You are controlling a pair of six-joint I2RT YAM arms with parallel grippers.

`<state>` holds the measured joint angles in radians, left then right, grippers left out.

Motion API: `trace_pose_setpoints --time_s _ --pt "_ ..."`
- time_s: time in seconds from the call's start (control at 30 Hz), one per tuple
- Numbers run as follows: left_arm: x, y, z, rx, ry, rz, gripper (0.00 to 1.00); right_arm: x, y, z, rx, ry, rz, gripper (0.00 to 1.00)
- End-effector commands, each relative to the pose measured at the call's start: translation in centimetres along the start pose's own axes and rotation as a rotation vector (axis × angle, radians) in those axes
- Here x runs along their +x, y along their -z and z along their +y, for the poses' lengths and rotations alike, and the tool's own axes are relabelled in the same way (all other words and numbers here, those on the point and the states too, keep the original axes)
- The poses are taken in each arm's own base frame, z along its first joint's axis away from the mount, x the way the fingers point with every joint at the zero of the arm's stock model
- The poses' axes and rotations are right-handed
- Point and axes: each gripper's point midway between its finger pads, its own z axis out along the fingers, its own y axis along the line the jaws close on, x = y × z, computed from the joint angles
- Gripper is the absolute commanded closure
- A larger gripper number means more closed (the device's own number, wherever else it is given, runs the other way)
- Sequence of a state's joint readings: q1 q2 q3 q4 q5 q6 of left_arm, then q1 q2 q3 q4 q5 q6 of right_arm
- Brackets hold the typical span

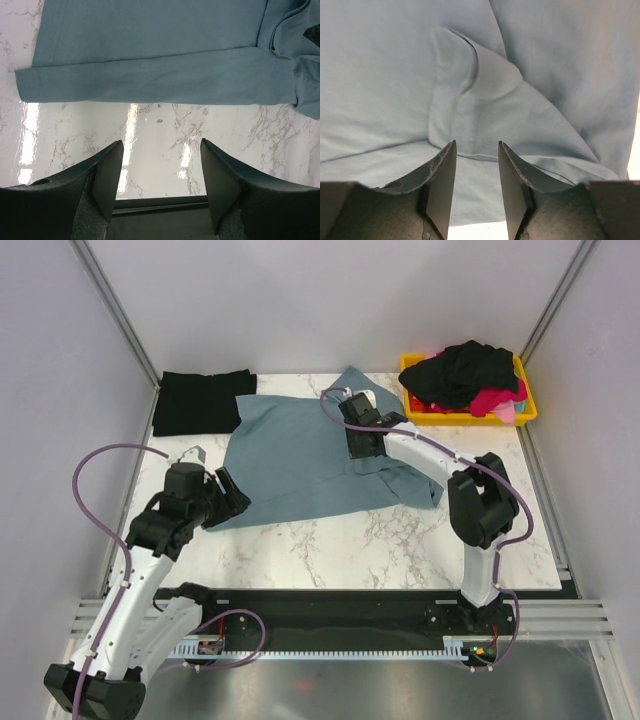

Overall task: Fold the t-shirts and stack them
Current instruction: Flatten the tshirt out

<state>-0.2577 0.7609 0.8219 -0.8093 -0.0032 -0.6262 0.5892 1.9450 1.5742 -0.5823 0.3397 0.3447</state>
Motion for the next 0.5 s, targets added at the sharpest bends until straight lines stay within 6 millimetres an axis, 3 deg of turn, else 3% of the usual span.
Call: trace_pose_setpoints --time_s 0.0,0.17,0.47 --pt "-0.9 0.4 -0.1 0.008 -0.034 -0.045 0.29 1.0 -1.1 0.3 0.002 -0.007 0.01 0.53" --pt "-0.9 0.4 -0.2 0.01 -0.034 -0.045 0.29 2.5 -2.2 2.6 -0.015 0.031 0.039 0.54" --pt "-0.9 0.4 -0.2 0.011 -0.034 -0.048 0.29 3.8 -4.0 2.7 0.016 0.044 0.068 0.57"
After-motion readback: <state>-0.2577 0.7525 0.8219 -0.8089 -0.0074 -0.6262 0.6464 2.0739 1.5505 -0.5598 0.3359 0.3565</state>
